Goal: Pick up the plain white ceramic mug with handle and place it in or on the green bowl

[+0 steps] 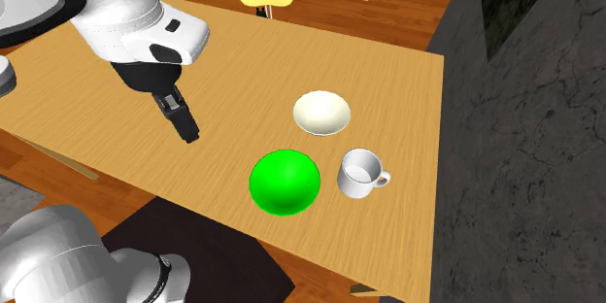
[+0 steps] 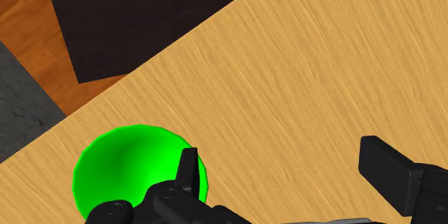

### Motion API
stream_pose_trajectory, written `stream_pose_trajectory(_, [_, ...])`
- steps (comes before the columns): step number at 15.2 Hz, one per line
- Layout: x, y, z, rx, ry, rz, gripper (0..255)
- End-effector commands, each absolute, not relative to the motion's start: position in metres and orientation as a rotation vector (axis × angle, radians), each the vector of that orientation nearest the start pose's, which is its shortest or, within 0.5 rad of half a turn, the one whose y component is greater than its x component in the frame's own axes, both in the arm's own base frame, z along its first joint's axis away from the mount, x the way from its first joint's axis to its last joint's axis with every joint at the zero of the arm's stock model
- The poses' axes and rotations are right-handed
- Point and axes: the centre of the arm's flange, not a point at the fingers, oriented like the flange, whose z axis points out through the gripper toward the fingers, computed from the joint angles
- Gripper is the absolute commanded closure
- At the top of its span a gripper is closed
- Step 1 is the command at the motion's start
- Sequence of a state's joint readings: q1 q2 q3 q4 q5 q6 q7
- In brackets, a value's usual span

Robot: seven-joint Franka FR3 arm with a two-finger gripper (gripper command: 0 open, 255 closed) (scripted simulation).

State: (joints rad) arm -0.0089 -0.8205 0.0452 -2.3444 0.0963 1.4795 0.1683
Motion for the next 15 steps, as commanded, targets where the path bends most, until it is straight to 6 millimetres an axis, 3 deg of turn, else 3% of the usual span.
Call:
stream_pose_trajectory(1, [0.288, 0.026, 0.598, -3.075, 0.216, 0.078, 0])
stream_pose_trajectory(15, [0.418, -0.07, 0.513, -3.106, 0.229, 0.089, 0])
